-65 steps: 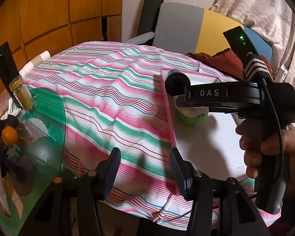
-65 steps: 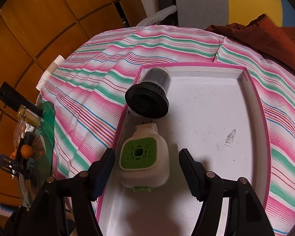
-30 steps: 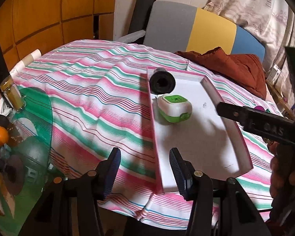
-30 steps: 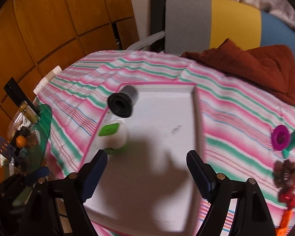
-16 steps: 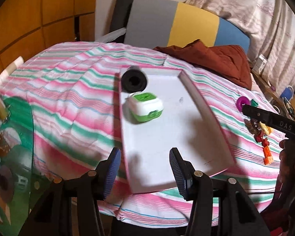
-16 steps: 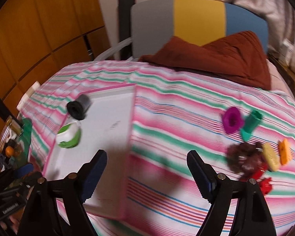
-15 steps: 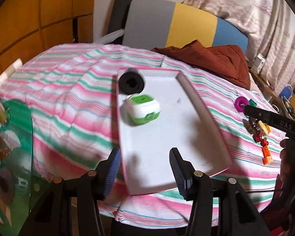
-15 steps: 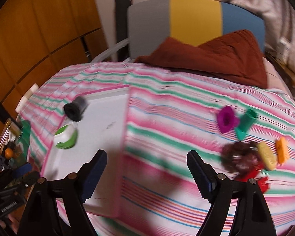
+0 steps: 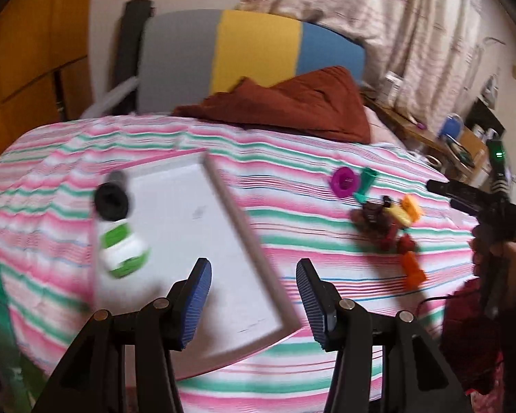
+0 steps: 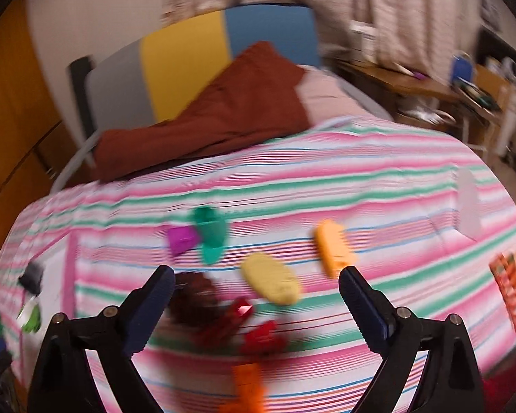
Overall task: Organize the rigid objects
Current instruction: 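Grasp the brown flower piece with the left gripper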
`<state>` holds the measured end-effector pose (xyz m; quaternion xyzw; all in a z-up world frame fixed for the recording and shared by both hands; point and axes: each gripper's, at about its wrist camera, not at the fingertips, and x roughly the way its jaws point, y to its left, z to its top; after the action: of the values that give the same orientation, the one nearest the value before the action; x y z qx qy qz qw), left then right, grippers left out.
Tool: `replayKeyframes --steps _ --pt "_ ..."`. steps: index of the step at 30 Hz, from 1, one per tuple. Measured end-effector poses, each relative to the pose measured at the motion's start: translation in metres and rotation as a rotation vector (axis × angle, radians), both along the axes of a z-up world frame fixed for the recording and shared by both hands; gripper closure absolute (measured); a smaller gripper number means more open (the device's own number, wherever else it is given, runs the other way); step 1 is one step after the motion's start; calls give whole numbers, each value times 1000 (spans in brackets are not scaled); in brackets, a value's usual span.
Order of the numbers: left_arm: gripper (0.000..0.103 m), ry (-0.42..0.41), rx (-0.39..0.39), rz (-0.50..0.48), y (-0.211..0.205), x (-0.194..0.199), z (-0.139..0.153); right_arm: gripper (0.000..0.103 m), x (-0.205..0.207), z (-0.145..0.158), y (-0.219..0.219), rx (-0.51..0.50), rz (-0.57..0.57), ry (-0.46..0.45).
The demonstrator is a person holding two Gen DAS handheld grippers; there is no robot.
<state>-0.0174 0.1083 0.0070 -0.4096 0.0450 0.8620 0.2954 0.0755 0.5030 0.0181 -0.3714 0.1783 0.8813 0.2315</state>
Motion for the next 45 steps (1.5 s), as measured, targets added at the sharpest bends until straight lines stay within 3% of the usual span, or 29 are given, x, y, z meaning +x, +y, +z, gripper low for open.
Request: replayKeyframes --steps 4,5,7,21,26,33,35,37,45 --pt "51 -8 -12 -84 36 4 -1 6 18 -18 32 -48 -112 9" --pt "51 -9 -16 -102 45 5 -1 6 20 -23 39 -84 -147 -11" --pt "51 -3 -31 -131 65 5 -3 6 27 -23 52 -160 -180 32" --pt "51 -71 -33 -324 180 -8 -28 6 39 -30 65 -310 -200 85" --pt "51 -52 -74 -349 214 -8 -36 6 40 -35 71 -382 -211 100" --pt "51 -20 -121 -354 250 -18 -52 6 38 -35 70 -397 -194 102" --pt "55 -7 -135 -352 258 -22 -56 6 37 -36 70 -401 -192 99" --pt "79 -18 -145 -363 262 -27 -64 6 37 -37 71 -403 -192 99" --pt "82 -32 -72 -333 223 -15 -62 6 33 -41 72 -394 -189 65"
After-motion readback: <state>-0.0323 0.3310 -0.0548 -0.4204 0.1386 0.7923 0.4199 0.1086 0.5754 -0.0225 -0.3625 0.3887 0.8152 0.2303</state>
